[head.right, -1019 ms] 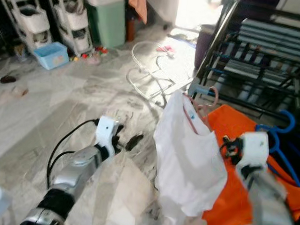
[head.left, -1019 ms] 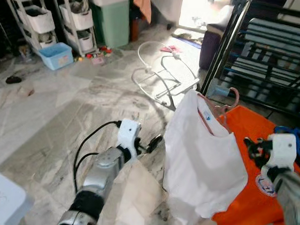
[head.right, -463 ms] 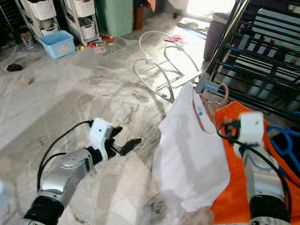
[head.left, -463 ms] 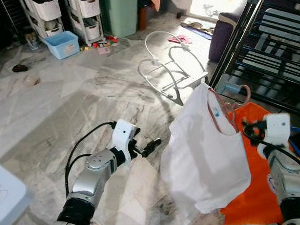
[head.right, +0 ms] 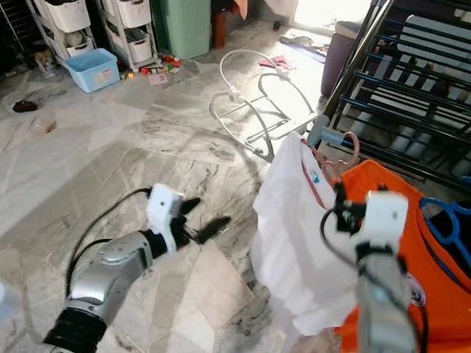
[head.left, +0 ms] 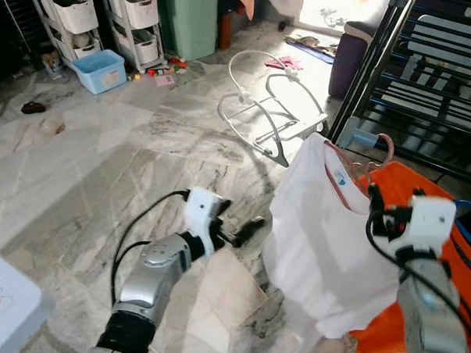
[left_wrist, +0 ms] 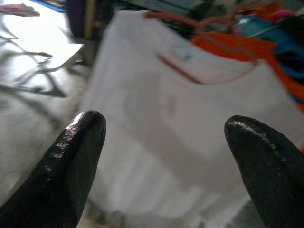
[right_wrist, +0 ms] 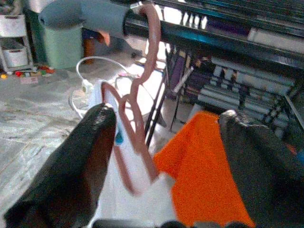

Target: Hang hanger

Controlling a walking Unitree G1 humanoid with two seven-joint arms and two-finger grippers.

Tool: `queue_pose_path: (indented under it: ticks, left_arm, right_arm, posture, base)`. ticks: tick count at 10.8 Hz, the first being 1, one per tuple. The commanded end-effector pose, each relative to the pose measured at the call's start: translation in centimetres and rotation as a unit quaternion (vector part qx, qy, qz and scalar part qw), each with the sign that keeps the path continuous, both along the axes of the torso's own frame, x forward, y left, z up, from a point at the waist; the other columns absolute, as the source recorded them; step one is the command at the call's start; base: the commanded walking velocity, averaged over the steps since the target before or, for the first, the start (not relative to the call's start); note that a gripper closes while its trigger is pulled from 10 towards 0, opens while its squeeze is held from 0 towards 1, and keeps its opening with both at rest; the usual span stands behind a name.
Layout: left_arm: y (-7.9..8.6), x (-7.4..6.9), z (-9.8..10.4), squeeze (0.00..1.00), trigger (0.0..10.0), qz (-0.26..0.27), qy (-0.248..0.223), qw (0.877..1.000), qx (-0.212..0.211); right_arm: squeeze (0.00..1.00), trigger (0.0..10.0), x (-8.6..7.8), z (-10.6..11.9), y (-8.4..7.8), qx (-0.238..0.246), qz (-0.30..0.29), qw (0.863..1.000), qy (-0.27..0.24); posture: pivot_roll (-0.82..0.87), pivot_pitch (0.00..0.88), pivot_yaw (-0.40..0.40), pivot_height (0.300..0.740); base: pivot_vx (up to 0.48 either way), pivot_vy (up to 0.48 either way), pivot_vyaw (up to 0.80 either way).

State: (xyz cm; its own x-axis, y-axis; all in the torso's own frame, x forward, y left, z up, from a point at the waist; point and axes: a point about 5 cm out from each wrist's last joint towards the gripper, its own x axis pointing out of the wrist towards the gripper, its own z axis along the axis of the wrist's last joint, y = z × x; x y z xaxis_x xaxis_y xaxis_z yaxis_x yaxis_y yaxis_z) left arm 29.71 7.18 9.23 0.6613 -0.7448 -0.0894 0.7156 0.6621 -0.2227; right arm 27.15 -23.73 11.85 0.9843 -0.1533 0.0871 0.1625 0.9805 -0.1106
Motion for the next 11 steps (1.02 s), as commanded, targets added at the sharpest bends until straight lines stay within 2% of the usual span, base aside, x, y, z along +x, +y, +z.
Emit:
queue_pose_path:
  ticks: [1,3,4,6,8,9,10,11]
  left_arm:
    - [-0.4,-0.1,0.2,0.0,10.0,-0.025,-0.015,1.0,0.009]
    - [-0.4,-0.1,0.3,0.0,10.0,-0.035,-0.014,0.999,0.0]
    - [-0.4,-0.1,0.4,1.0,10.0,-0.04,-0.018,0.999,-0.003]
    - [-0.1,0.1,0.3,1.0,10.0,-0.023,-0.023,0.999,-0.002]
    - [0.4,0.5,0.5,1.0,10.0,0.003,-0.033,0.999,-0.001]
    - [0.7,0.5,0.5,1.0,10.0,0.009,-0.035,0.999,0.002]
    - [0.9,0.6,0.2,0.91,10.0,0.022,-0.04,0.999,0.029]
    - [0.9,0.6,0.0,0.0,10.0,0.022,-0.039,0.998,0.033]
  right_arm:
    - [1.0,10.0,-0.6,0.1,-0.7,0.004,-0.026,1.0,0.002]
    - [1.0,10.0,-1.3,-0.8,-1.2,0.005,-0.026,0.999,0.026]
    - [1.0,10.0,-1.6,-0.8,-1.9,0.001,-0.029,0.999,0.04]
    - [1.0,10.0,-0.8,-0.7,-2.9,-0.029,0.013,0.997,0.071]
    - [1.0,10.0,0.0,-0.7,-2.8,-0.036,0.044,0.994,0.09]
    - [1.0,10.0,0.2,-1.1,-2.5,-0.021,0.06,0.992,0.107]
    - [1.0,10.0,0.3,-2.3,-2.1,-0.008,0.089,0.987,0.135]
    - [0.9,10.0,0.4,-3.0,-2.1,0.003,0.1,0.983,0.153]
  posture:
    - [0.07,0.082,-0.009,0.74]
    - [0.07,0.075,-0.006,0.74]
    - [0.07,0.075,-0.007,0.74]
    - [0.07,0.077,-0.015,0.74]
    - [0.08,0.079,-0.023,0.74]
    - [0.09,0.081,-0.028,0.74]
    - [0.09,0.084,-0.03,0.74]
    - [0.09,0.086,-0.03,0.74]
  base:
    - [0.0,0.0,0.0]
    - [0.0,0.0,0.0]
    - [0.0,0.0,0.0]
    - [0.0,0.0,0.0]
    - [0.0,0.0,0.0]
    - [0.0,0.0,0.0]
    - [0.0,0.0,0.0]
    - [0.0,0.0,0.0]
